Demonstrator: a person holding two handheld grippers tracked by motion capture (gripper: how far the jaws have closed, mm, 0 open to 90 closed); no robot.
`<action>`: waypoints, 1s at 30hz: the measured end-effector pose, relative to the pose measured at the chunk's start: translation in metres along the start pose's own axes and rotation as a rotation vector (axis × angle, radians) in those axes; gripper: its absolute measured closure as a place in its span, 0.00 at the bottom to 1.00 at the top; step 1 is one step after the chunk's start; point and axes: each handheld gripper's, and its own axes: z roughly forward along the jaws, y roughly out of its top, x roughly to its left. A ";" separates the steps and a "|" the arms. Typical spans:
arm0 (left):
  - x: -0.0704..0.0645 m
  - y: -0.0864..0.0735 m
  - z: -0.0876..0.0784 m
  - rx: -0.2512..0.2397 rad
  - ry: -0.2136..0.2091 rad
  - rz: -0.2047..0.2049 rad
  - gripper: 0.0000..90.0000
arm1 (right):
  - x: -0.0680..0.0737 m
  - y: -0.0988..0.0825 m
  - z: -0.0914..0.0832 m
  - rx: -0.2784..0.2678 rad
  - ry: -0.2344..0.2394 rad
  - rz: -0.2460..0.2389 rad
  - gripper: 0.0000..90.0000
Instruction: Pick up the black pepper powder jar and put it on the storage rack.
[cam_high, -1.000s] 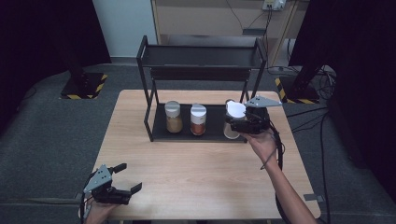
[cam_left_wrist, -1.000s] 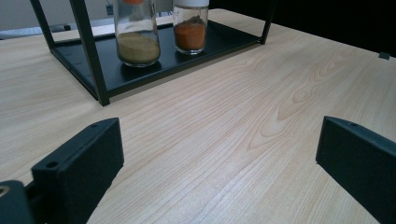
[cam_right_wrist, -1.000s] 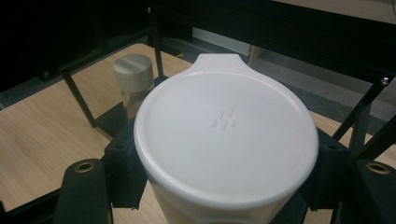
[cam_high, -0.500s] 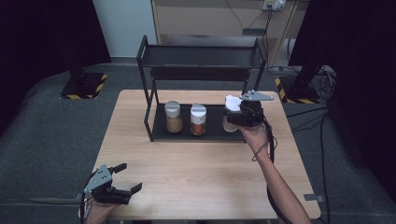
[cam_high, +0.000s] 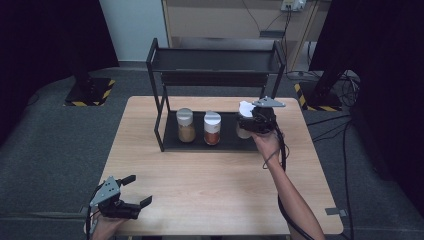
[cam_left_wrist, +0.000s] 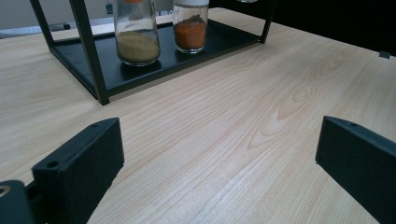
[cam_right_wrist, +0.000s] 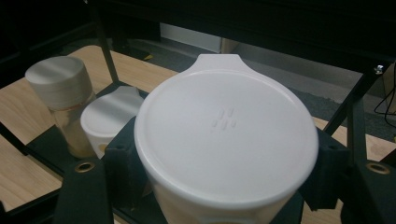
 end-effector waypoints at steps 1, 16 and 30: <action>0.000 0.000 0.000 0.000 0.000 0.000 0.00 | 0.000 -0.001 0.002 0.002 -0.002 0.001 0.34; 0.000 0.000 0.000 0.003 0.000 0.002 0.00 | -0.001 -0.022 0.032 0.008 -0.010 0.005 0.34; 0.001 0.000 0.000 0.002 -0.001 0.002 0.00 | -0.001 -0.040 0.052 0.027 0.017 -0.003 0.34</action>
